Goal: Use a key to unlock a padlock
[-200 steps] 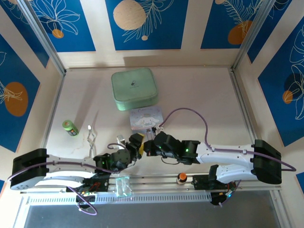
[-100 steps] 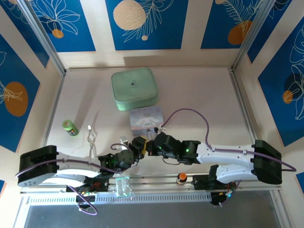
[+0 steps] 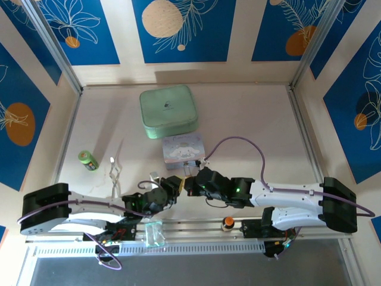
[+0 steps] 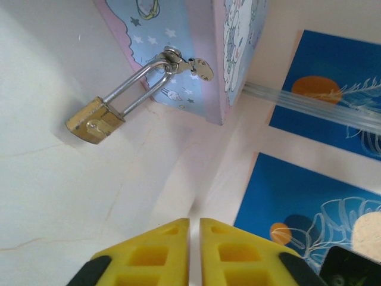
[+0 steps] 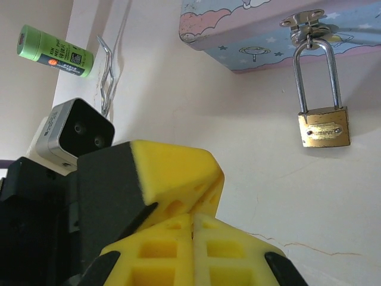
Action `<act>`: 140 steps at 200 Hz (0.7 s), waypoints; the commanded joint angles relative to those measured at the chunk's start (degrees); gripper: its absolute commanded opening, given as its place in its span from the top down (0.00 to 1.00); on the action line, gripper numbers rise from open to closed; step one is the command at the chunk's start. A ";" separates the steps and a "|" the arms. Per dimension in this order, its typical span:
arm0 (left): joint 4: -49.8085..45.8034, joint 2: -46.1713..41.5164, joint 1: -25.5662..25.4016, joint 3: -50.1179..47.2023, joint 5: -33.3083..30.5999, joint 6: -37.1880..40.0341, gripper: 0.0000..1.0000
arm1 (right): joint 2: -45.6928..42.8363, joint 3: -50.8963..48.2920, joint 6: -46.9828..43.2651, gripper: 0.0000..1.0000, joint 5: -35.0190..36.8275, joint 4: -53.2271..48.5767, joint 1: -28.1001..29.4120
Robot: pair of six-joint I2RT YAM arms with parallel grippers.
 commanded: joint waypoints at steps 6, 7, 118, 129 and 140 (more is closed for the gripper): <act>-2.96 -0.69 0.33 1.17 0.14 0.17 0.92 | -0.58 0.58 -0.12 0.98 1.95 0.10 0.87; -2.95 -0.69 0.29 1.12 0.10 0.16 0.92 | -0.62 0.53 -0.12 0.98 1.97 0.10 0.87; -8.46 -14.65 14.75 3.88 18.61 46.11 1.00 | -17.69 -6.45 -7.98 0.01 -22.00 2.77 -16.12; -4.23 -15.48 17.20 2.67 23.36 50.16 1.00 | -19.21 -7.04 -7.20 0.01 -26.04 3.22 -19.55; -2.00 -16.63 18.48 2.01 25.69 53.27 1.00 | -20.21 -8.49 -5.27 0.01 -28.91 6.69 -21.75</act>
